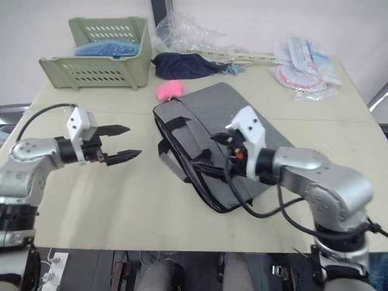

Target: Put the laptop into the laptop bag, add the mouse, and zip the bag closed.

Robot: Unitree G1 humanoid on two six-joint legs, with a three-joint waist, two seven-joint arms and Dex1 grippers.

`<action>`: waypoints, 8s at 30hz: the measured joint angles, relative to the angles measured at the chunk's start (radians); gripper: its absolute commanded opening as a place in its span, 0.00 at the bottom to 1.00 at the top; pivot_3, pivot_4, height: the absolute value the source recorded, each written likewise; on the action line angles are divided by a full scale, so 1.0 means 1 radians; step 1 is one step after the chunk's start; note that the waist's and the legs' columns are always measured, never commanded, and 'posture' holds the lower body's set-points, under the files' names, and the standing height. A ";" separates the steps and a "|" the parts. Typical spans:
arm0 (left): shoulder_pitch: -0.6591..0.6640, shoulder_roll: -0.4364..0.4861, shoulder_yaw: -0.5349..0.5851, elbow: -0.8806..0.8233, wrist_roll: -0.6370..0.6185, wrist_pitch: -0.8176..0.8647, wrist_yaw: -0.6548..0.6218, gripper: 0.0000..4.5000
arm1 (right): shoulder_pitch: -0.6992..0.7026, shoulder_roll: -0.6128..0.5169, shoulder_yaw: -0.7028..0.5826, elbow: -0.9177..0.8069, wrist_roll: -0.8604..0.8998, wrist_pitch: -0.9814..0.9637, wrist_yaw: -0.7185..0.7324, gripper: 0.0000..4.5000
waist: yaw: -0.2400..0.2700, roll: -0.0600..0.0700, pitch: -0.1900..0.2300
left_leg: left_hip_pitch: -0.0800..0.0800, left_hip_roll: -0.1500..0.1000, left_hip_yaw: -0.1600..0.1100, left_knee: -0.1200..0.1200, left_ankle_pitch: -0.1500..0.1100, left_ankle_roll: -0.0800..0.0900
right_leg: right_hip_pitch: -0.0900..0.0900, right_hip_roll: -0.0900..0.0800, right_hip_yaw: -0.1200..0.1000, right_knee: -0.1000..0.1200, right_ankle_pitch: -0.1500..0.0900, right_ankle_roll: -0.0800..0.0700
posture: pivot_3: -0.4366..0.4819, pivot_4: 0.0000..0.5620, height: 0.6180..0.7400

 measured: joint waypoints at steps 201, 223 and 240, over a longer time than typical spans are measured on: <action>0.116 0.461 0.142 0.270 -0.079 -0.187 -0.496 1.00 | -0.070 0.131 0.416 0.602 -0.421 -0.876 0.455 1.00 | -0.052 0.003 -0.002 | 0.000 0.008 0.015 0.002 -0.004 -0.006 | -0.016 0.005 0.001 0.015 -0.003 -0.006 | 0.48 0.27 1.00; -0.270 0.109 -0.208 0.583 0.191 -0.369 -0.496 1.00 | -0.054 0.135 0.426 0.674 -0.468 -0.950 0.491 1.00 | -0.050 -0.005 -0.007 | 0.012 0.008 0.010 0.004 -0.004 -0.006 | 0.001 0.005 0.000 0.014 -0.003 -0.006 | 0.48 0.27 1.00; -0.370 0.126 -0.321 0.707 0.277 -0.424 -0.497 0.01 | -0.059 0.136 0.415 0.702 -0.468 -0.969 0.494 1.00 | -0.035 -0.005 -0.007 | 0.014 0.009 0.010 0.005 -0.004 -0.005 | 0.003 0.004 0.001 0.015 -0.003 -0.006 | 0.48 0.27 1.00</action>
